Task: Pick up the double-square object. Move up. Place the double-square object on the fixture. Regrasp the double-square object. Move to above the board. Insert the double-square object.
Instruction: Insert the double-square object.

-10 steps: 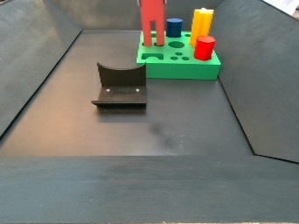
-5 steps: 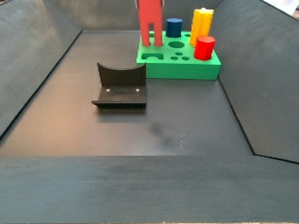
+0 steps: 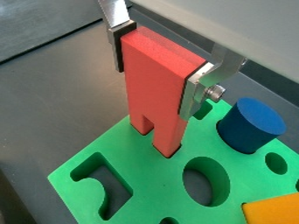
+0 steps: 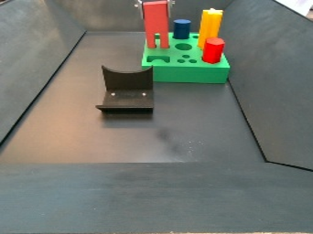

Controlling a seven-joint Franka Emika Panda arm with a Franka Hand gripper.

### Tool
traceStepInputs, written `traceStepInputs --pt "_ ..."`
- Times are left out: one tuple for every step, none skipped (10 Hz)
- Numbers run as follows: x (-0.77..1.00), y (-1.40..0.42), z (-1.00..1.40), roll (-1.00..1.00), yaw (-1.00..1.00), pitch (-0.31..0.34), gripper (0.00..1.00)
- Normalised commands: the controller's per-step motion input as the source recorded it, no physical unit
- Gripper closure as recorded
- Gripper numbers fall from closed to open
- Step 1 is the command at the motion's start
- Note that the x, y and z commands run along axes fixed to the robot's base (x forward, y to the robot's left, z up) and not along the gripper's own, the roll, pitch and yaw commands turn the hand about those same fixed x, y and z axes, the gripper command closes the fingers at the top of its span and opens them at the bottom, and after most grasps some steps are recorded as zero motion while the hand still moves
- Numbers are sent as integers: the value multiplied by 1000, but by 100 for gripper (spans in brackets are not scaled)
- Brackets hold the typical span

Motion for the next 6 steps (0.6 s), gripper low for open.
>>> traceStepInputs --pt "-114 -3 -423 136 0 -84 100" --pt "-431 0 -563 77 0 -251 100" --pt "-371 0 -366 80 -34 -220 100" --pt "-269 0 -286 71 -26 -190 100" --pt "-277 0 -309 24 0 -236 100" --pt "-166 -80 -226 49 0 -187 100"
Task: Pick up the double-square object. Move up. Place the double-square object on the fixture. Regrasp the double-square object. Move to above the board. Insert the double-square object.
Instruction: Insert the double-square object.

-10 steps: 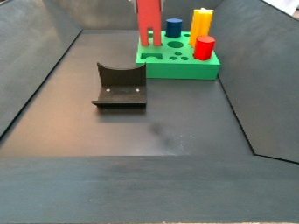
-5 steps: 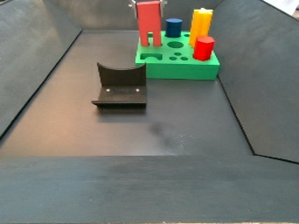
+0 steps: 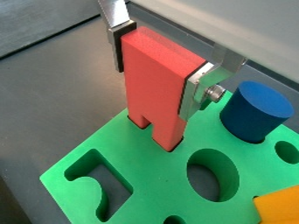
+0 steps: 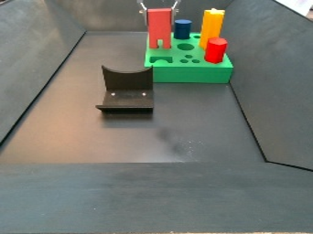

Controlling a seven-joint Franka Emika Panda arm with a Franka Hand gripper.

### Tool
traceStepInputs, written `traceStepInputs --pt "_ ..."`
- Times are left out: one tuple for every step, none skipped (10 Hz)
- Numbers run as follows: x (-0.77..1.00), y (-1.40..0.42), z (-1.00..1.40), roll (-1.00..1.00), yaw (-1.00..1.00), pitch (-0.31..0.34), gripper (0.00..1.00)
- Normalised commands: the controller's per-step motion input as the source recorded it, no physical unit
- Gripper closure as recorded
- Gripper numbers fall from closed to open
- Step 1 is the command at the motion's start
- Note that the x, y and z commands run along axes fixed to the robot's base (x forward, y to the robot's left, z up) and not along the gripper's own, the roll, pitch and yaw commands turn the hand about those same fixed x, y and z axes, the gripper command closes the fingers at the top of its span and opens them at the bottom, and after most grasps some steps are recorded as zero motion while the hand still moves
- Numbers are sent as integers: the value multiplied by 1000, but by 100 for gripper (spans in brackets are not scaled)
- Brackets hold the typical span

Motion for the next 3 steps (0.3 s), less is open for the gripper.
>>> traceStepInputs --pt "0 -23 -31 0 -109 0 100" --pt "0 0 0 23 0 0 100" --pt "80 57 0 0 54 0 100"
